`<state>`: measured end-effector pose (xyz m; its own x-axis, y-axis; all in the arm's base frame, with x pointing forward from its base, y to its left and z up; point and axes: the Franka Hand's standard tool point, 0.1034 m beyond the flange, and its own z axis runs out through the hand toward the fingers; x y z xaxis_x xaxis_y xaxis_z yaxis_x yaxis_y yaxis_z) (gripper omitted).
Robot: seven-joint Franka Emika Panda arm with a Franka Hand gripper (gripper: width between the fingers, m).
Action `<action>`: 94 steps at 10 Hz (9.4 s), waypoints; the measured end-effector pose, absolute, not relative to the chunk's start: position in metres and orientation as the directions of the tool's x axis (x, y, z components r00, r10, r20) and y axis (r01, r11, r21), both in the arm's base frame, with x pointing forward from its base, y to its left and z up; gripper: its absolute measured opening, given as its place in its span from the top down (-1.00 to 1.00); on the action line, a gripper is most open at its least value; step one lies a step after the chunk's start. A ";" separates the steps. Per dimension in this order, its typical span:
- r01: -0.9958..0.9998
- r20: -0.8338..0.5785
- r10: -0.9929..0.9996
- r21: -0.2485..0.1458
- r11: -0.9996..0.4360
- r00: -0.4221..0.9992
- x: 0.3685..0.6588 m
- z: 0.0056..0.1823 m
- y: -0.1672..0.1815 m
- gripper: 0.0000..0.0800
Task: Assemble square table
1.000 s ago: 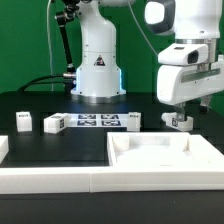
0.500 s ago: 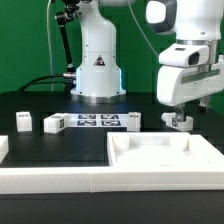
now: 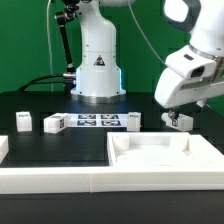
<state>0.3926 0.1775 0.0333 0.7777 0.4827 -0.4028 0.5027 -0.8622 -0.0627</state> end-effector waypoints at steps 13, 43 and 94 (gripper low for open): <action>0.474 -0.834 0.348 -0.121 -0.872 0.427 0.377 0.006 0.180 -0.62; 0.484 -0.229 0.492 -0.095 -0.870 0.840 0.473 0.093 0.102 0.27; 0.448 0.430 0.409 0.011 -0.894 0.805 0.635 0.103 0.118 0.27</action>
Offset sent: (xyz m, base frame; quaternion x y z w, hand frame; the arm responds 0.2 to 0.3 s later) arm -0.0014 -0.0175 -0.0122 -0.0482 -0.0925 0.0034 0.9945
